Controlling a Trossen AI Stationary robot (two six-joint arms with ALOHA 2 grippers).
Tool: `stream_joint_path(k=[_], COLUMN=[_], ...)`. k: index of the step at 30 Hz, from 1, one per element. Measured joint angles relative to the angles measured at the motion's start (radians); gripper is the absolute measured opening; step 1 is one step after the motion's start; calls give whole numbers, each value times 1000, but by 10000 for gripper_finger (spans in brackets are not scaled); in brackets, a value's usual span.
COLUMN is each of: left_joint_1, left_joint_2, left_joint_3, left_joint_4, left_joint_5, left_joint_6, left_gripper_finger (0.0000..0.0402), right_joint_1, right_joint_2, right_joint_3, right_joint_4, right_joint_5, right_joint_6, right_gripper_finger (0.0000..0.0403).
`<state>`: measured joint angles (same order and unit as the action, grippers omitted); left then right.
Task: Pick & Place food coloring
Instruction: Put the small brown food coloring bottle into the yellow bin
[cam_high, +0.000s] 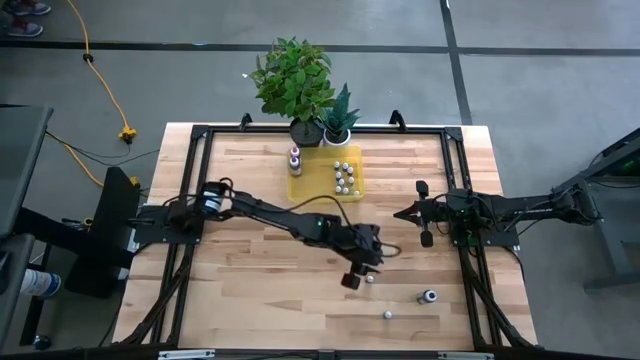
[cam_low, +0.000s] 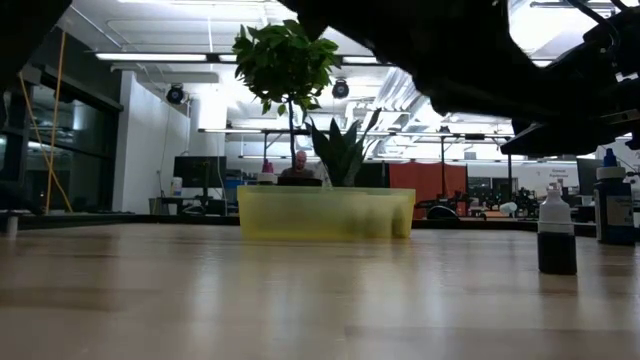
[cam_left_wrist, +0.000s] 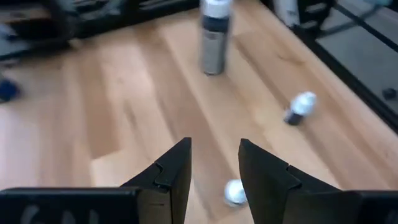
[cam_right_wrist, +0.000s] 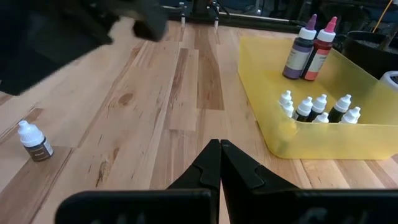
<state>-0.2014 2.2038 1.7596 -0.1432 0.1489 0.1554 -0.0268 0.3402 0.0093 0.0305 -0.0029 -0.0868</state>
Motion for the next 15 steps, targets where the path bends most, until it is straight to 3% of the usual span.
stream_joint_path(k=[10, 15], left_joint_1=[-48, -48], left_joint_2=[8, 37], left_joint_3=[5, 7], left_joint_4=[-107, -97], left_joint_5=[16, -29], left_joint_6=[144, 180], left_gripper_finger=[127, 127], right_joint_1=[0, 0], right_joint_2=[0, 0], right_joint_3=[0, 0], right_joint_4=[-2, -3], right_joint_5=[-1, 0], right_joint_6=[0, 0], right_gripper_finger=[0, 0])
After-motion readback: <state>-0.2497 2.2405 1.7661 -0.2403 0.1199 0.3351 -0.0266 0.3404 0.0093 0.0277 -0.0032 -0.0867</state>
